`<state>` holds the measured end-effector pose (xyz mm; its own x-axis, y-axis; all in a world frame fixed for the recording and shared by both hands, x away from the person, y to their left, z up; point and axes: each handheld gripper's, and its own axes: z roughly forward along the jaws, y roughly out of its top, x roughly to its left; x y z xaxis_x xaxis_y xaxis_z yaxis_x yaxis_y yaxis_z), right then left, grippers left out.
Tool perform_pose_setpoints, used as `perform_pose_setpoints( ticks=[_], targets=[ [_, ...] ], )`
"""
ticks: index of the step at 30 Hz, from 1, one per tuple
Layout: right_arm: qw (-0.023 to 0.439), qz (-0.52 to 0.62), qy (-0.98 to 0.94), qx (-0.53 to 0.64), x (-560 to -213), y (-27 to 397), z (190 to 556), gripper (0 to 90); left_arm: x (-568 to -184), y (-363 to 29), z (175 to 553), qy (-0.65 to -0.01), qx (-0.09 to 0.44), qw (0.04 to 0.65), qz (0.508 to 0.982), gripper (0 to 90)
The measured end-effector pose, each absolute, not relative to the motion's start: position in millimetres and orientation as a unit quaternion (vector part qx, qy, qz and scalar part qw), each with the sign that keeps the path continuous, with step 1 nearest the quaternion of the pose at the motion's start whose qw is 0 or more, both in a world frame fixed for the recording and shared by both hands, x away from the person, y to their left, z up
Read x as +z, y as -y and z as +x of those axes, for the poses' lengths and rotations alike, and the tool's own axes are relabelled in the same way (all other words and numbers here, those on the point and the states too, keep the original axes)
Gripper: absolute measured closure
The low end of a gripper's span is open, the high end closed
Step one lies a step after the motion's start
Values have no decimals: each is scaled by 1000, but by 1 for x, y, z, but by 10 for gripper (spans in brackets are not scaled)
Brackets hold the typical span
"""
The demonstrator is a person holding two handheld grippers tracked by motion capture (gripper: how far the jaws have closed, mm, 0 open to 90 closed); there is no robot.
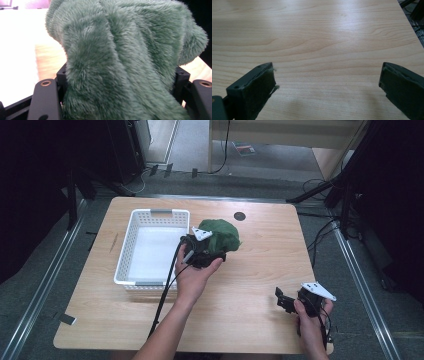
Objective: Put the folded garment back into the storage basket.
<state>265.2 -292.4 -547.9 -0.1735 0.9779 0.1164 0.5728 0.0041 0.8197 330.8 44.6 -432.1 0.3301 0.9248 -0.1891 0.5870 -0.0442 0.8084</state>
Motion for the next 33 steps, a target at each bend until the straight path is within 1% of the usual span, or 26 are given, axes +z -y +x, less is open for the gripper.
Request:
perform_pose_setpoints(
  ticks=[4,5,16,20,33],
  targets=[
    [260,588,-659,390,-548,292,265,8,-430,-56,333,-548,203,424,692,305],
    [260,588,-659,390,-548,293,265,8,-429,-64,334,-554,205,427,685,305],
    [259,588,-659,391,-548,293,265,8,-429,-101,342,-576,215,430,661,306],
    [257,589,-659,391,-548,293,265,8,-434,-121,345,-590,221,422,652,306],
    [259,589,-659,390,-548,293,265,8,-445,-167,353,-626,234,397,629,305]
  ],
)
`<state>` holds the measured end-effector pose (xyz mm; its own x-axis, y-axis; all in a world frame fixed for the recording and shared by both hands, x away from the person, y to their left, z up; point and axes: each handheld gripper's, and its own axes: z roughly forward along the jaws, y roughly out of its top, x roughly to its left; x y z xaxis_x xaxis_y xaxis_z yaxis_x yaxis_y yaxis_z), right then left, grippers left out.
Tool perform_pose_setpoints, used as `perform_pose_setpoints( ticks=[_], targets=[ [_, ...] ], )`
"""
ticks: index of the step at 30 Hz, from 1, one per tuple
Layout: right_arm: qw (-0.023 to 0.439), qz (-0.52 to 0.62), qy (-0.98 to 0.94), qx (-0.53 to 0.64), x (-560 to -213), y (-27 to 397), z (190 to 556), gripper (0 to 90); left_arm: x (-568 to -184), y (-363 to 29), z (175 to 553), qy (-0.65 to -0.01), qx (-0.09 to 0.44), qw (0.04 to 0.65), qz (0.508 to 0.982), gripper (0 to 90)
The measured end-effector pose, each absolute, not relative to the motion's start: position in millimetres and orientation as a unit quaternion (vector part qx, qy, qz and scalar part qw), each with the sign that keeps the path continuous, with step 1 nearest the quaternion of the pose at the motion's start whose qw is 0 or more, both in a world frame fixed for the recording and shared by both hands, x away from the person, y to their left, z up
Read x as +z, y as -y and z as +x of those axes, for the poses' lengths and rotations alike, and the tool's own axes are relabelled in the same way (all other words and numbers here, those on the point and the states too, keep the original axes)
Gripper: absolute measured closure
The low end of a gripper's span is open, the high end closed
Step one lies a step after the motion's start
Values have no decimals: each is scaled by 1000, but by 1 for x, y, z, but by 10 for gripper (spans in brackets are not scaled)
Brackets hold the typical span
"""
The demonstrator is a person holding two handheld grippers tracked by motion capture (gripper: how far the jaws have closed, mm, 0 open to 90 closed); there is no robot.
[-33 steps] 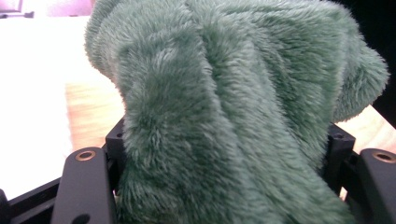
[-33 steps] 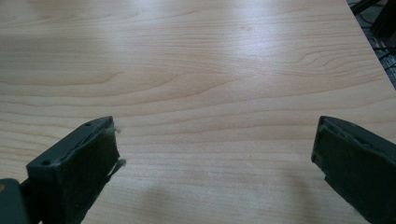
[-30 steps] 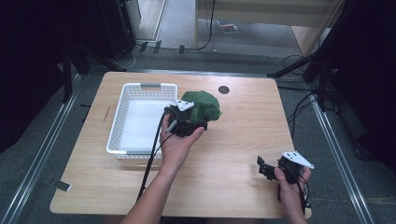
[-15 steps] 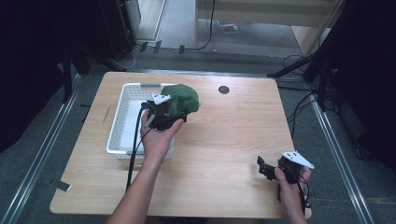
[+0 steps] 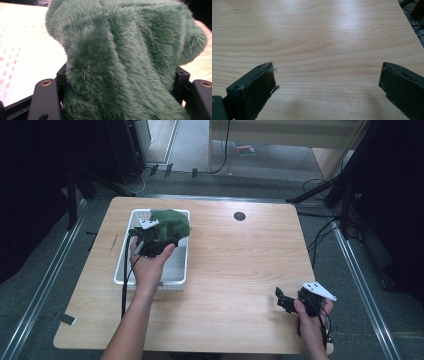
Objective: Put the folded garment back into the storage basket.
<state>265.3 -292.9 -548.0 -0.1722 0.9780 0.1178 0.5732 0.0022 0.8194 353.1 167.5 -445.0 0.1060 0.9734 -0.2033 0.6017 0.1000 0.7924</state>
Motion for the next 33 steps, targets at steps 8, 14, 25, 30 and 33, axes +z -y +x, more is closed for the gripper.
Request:
perform_pose_setpoints(
  ticks=[8,14,25,30,33],
  targets=[
    [260,589,-659,390,-548,293,265,8,-457,-189,364,-645,233,372,625,305],
    [259,590,-658,390,-548,293,265,8,-468,-201,373,-657,221,355,628,303],
    [260,588,-660,389,-548,292,265,8,-485,-207,389,-680,165,304,646,291],
    [260,589,-659,390,-548,293,265,8,-488,-205,393,-682,155,282,656,245],
    [260,589,-659,390,-548,292,265,8,-489,-204,394,-686,145,274,658,182]
  ],
)
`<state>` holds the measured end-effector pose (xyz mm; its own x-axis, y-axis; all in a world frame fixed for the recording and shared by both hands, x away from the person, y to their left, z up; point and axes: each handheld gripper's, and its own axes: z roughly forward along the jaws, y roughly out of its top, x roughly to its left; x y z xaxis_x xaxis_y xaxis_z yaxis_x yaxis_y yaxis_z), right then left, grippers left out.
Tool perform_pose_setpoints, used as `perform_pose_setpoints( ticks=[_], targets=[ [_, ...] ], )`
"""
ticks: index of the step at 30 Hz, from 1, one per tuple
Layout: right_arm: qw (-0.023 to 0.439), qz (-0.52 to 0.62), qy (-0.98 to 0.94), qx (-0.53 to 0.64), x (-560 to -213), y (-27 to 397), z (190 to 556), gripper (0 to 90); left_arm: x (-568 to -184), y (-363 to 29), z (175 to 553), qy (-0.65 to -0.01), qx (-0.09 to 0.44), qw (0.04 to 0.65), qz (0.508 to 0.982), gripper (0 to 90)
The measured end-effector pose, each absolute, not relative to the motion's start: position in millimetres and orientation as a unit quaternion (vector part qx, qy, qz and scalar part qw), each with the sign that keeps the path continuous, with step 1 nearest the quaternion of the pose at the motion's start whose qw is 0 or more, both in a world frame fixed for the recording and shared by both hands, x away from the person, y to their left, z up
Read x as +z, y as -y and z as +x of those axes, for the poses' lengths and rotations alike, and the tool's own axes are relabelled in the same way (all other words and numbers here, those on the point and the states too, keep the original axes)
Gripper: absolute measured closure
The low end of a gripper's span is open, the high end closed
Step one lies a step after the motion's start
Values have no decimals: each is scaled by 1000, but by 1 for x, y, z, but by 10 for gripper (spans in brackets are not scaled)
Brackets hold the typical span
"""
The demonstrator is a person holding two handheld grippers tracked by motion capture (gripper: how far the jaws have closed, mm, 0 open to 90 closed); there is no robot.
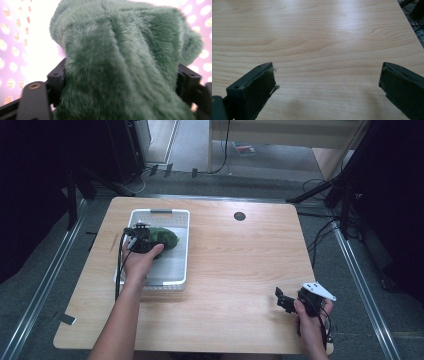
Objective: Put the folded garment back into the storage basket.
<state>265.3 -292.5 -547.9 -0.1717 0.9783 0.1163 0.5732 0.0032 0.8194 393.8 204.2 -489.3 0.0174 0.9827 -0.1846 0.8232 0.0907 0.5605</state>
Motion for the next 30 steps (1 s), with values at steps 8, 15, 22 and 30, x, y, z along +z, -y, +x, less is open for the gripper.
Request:
perform_pose_setpoints(
  ticks=[8,15,22,30],
  targets=[
    [260,589,-659,389,-548,292,265,8,-480,-205,388,-679,160,293,654,109],
    [259,590,-659,389,-548,292,265,8,-468,-209,380,-670,172,325,645,109],
    [259,590,-658,389,-548,293,265,8,-451,-211,362,-647,195,346,651,94],
    [259,590,-658,389,-548,293,265,8,-442,-216,338,-620,208,393,646,84]
  ],
)
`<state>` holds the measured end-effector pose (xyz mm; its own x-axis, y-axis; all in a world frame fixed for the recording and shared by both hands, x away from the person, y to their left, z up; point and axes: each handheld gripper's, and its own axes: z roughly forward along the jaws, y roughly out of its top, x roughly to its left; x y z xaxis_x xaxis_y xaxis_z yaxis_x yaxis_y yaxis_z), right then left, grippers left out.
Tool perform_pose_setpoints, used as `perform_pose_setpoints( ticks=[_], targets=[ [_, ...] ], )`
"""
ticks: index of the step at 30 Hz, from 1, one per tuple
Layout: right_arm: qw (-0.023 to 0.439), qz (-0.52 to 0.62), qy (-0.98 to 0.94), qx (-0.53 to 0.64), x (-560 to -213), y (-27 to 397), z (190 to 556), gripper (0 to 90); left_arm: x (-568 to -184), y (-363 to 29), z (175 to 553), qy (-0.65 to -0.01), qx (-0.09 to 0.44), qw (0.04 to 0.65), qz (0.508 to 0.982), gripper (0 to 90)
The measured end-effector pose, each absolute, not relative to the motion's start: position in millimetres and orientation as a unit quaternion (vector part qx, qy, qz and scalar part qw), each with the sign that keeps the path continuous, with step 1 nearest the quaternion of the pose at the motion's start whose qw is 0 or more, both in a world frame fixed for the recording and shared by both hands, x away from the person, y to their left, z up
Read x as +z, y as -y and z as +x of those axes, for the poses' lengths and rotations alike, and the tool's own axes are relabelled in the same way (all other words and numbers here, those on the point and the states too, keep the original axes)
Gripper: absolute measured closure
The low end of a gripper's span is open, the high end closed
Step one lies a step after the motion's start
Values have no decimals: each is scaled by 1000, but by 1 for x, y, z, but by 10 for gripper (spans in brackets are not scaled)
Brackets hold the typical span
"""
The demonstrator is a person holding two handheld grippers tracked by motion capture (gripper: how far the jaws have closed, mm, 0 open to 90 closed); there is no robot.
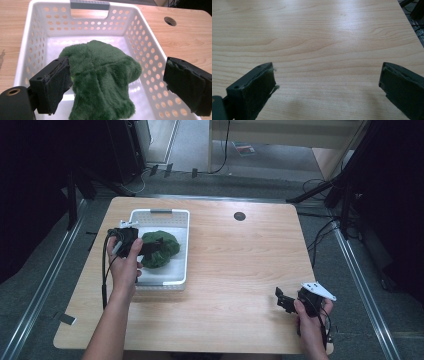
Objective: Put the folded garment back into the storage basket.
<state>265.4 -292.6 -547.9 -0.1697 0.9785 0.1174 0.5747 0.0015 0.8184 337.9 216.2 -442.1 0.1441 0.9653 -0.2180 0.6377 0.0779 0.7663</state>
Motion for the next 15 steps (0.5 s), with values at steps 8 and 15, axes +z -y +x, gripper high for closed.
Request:
perform_pose_setpoints(
  ticks=[8,15],
  targets=[
    [261,589,-658,389,-548,293,265,8,-442,-229,313,-616,221,408,637,82],
    [261,589,-658,389,-548,292,265,8,-441,-242,291,-611,240,421,626,82]
  ],
)
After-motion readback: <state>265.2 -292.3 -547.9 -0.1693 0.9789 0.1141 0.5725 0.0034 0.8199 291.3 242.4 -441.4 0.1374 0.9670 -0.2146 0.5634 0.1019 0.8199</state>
